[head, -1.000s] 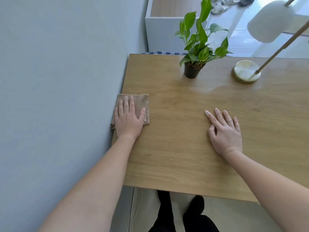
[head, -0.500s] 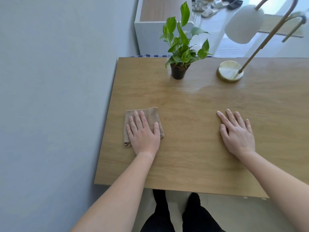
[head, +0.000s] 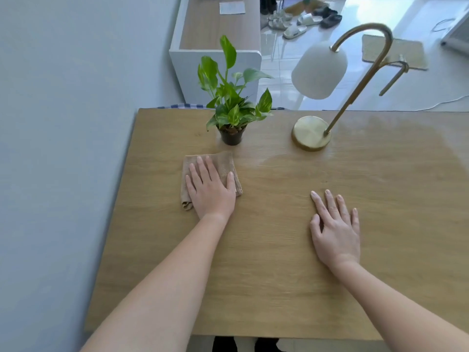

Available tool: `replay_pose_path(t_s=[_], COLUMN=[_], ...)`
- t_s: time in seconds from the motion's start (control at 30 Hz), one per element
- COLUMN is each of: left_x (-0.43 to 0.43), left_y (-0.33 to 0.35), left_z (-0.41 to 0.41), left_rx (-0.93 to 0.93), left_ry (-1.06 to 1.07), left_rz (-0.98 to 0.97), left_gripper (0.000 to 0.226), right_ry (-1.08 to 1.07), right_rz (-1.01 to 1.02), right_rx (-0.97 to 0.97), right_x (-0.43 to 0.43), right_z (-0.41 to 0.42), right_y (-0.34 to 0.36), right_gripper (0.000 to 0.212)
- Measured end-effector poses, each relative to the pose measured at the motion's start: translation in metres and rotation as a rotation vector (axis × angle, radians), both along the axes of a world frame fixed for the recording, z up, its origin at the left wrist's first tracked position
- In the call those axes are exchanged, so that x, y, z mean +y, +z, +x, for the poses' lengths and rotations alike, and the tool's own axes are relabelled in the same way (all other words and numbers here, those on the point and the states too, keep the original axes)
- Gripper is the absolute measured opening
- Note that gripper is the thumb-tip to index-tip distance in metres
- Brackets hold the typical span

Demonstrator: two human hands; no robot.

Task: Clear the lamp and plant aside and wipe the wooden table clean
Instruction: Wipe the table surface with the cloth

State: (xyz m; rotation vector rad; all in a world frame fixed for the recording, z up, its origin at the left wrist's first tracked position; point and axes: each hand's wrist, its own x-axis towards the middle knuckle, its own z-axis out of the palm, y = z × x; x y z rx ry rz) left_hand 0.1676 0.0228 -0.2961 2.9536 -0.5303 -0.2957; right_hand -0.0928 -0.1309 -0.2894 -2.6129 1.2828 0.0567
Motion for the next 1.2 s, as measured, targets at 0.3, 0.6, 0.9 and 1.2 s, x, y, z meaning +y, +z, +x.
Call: replay_pose_path(t_s=[0.3, 0.6, 0.9, 1.2], left_x=[-0.025, -0.06, -0.09, -0.146], left_y=[0.003, 0.0, -0.012, -0.009], left_z=[-0.024, -0.102, -0.085, -0.044], left_rx=[-0.03, 0.022, -0.038, -0.023], left_ry=[-0.024, -0.172, -0.235, -0.202], left_rz=[-0.02, -0.07, -0.151, -0.187], left_gripper=[0.082, 0.084, 0.07, 0.064], right_ry=[0.026, 0.075, 0.01, 0.016], right_rz=[-0.013, -0.017, -0.016, -0.026], right_rx=[0.006, -0.035, -0.086, -0.102], right_x=[-0.009, -0.017, -0.037, -0.04], right_z=[0.001, -0.003, 0.018, 0.017], right_y=[-0.005, -0.004, -0.009, -0.013], right_gripper=[0.065, 0.063, 0.062, 0.063])
